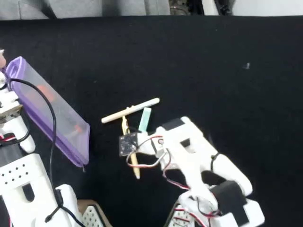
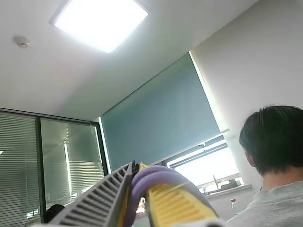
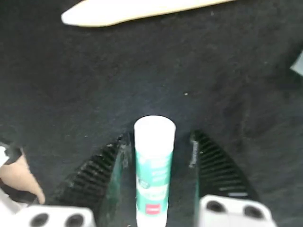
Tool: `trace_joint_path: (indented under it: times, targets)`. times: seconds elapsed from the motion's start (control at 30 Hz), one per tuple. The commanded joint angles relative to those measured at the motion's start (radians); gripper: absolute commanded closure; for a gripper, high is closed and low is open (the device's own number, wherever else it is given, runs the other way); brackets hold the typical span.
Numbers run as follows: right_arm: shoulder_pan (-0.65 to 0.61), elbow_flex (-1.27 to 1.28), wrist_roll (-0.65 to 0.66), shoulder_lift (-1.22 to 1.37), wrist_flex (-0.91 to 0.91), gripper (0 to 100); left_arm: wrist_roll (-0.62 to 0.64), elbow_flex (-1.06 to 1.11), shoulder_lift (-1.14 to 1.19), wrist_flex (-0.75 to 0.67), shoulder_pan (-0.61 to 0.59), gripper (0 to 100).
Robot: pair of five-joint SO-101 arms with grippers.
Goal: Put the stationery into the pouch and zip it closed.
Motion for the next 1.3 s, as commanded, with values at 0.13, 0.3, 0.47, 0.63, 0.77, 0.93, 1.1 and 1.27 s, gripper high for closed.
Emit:
trace_joint_path:
  times: [0.13, 0.3, 0.47, 0.63, 0.77, 0.93, 1.1, 1.27]
  targets:
    - [-0.011, -0.051, -0.015, 0.096, 0.0, 94.1, 0.011, 0.031, -0.008, -0.023, -0.002, 97]
    - [-0.006, -0.061, -0.015, 0.059, 0.008, 97.5, 0.063, 0.031, 0.0, -0.023, 0.008, 97]
    - [-0.005, -0.211, -0.015, -0.142, 0.192, 97.7, 0.161, 0.015, -0.009, -0.023, 0.077, 97]
    - [0.02, -0.449, -0.063, -0.366, 0.359, 97.7, 0.16, -0.027, -0.009, -0.015, 0.234, 97]
    - [0.075, -0.602, -0.109, -0.452, 0.388, 97.7, 0.16, -0.061, -0.009, -0.014, 0.392, 97]
    - [0.163, -0.756, -0.181, -0.463, 0.361, 97.7, 0.16, -0.077, -0.009, -0.003, 0.568, 97]
    - [0.219, -0.878, -0.347, -0.461, 0.233, 97.7, 0.158, -0.119, -0.043, 0.222, 0.682, 97]
    - [0.221, -0.954, -0.477, -0.46, 0.16, 97.8, 0.158, -0.136, -0.183, 0.436, 0.739, 97]
